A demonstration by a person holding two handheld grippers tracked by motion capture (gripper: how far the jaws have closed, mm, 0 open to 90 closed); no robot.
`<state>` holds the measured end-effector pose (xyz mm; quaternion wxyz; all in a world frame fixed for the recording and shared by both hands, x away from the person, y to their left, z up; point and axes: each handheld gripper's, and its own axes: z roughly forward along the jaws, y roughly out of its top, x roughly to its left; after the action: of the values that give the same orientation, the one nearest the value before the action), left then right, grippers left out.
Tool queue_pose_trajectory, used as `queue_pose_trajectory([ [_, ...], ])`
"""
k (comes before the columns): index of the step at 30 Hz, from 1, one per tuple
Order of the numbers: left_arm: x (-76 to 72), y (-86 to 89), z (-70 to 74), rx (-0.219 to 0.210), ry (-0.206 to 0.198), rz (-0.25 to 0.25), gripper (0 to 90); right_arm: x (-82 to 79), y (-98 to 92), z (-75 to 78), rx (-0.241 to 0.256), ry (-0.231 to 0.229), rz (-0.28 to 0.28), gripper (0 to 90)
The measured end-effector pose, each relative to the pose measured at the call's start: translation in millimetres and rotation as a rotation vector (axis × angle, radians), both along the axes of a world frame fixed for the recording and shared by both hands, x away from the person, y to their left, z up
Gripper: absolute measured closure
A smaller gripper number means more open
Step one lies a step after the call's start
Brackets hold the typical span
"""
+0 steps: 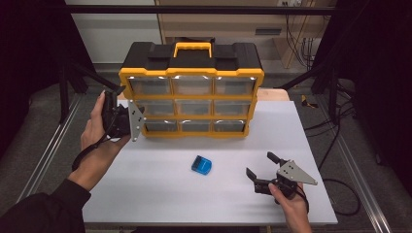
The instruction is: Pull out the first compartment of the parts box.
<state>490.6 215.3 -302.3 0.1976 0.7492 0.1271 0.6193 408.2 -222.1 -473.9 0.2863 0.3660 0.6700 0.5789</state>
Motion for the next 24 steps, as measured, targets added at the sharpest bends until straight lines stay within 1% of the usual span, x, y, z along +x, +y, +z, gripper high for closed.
queue_pose_trajectory([
  [1,0.7,-0.1,-0.2,0.0,-0.006,-0.001,19.0,-0.4,0.3,0.1,-0.001,0.004,-0.001,5.1],
  [2,1.1,-0.4,-0.6,0.009,-0.016,0.0,19.9,-0.2,0.0,0.2,-0.008,0.0,0.002,5.1],
  [7,2.9,-3.6,-3.2,0.057,-0.052,-0.001,22.1,-0.5,0.4,0.4,-0.004,0.002,0.003,5.1],
  [10,2.6,-4.3,-3.0,0.07,-0.07,-0.004,24.7,-0.9,0.7,0.8,-0.003,0.004,0.006,5.1],
  [12,3.1,-4.7,-2.9,0.075,-0.073,-0.005,26.2,-0.5,0.6,0.5,-0.004,0.002,0.007,5.1],
  [15,3.7,-6.6,0.3,0.114,-0.093,0.007,29.0,-0.6,1.4,0.6,-0.004,0.004,0.01,5.1],
  [18,4.0,-8.1,3.3,0.139,-0.107,0.008,32.5,-1.0,1.5,1.0,-0.011,0.001,0.01,5.1],
  [21,5.1,-8.1,5.3,0.135,-0.125,-0.003,35.9,-1.1,1.1,1.0,-0.016,-0.003,0.006,5.4],
  [22,5.6,-7.5,5.9,0.127,-0.129,-0.002,36.8,-1.2,1.0,1.4,-0.022,-0.006,0.001,5.8],
  [24,6.4,-6.5,6.7,0.117,-0.134,-0.006,38.2,-1.2,0.8,2.0,-0.01,-0.007,-0.006,5.9],
])
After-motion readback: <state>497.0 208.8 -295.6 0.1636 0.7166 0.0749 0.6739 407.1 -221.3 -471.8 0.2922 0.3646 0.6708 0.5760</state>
